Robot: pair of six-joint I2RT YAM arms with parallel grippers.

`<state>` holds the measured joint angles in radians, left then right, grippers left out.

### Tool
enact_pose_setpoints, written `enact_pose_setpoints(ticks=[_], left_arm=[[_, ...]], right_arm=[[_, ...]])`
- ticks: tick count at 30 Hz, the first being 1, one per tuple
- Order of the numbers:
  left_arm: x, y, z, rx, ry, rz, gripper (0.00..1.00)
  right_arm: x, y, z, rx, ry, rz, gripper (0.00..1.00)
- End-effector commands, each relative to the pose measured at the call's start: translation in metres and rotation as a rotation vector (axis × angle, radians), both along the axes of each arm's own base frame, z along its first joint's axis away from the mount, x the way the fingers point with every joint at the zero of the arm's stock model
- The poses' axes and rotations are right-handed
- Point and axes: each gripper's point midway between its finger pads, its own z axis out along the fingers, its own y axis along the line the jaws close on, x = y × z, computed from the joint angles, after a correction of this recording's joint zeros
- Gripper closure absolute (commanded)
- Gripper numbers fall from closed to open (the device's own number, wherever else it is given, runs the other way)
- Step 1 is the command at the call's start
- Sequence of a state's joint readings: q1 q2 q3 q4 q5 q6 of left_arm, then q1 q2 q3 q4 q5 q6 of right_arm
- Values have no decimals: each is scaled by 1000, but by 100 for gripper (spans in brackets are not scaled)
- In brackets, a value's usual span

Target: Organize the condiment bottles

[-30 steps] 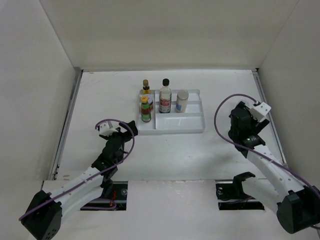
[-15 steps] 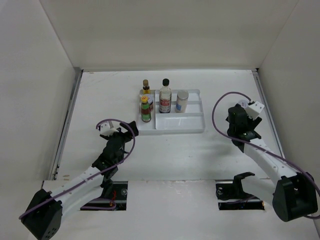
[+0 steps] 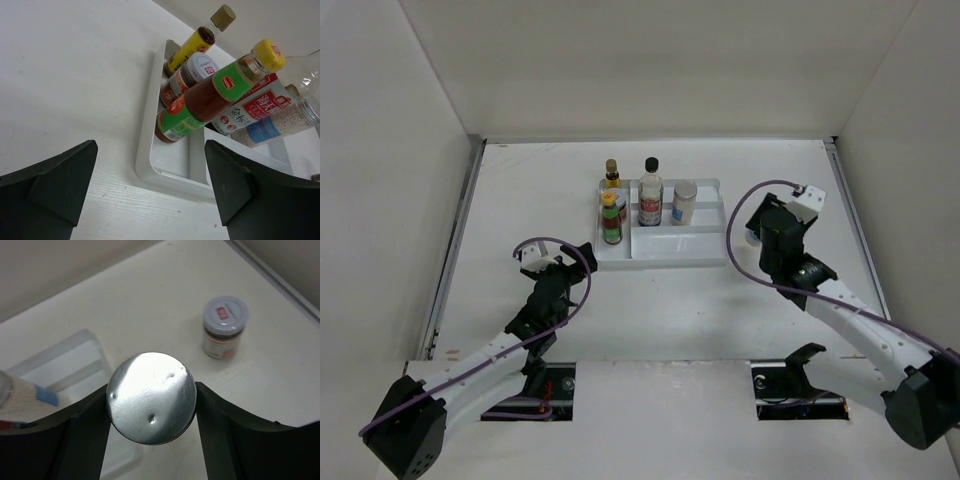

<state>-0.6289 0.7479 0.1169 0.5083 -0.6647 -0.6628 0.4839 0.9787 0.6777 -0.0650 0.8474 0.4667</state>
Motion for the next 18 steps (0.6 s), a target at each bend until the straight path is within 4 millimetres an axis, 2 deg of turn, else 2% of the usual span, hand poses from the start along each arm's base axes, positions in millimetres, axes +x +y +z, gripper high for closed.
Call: enact_pose_setpoints(ticks=[1, 3, 7, 12, 18], left_arm=[[2, -5, 11, -40, -39, -11, 10], [2, -5, 11, -40, -39, -11, 10], [2, -4, 10, -38, -37, -8, 10], [2, -3, 11, -41, -41, -7, 10], [2, -3, 9, -36, -35, -7, 10]], right_arm=[[41, 49, 74, 103, -242, 137, 46], [62, 74, 78, 112, -248, 206, 46], [92, 104, 84, 125, -259, 264, 46], [111, 122, 82, 135, -266, 302, 46], [123, 128, 52, 107, -205, 298, 45]])
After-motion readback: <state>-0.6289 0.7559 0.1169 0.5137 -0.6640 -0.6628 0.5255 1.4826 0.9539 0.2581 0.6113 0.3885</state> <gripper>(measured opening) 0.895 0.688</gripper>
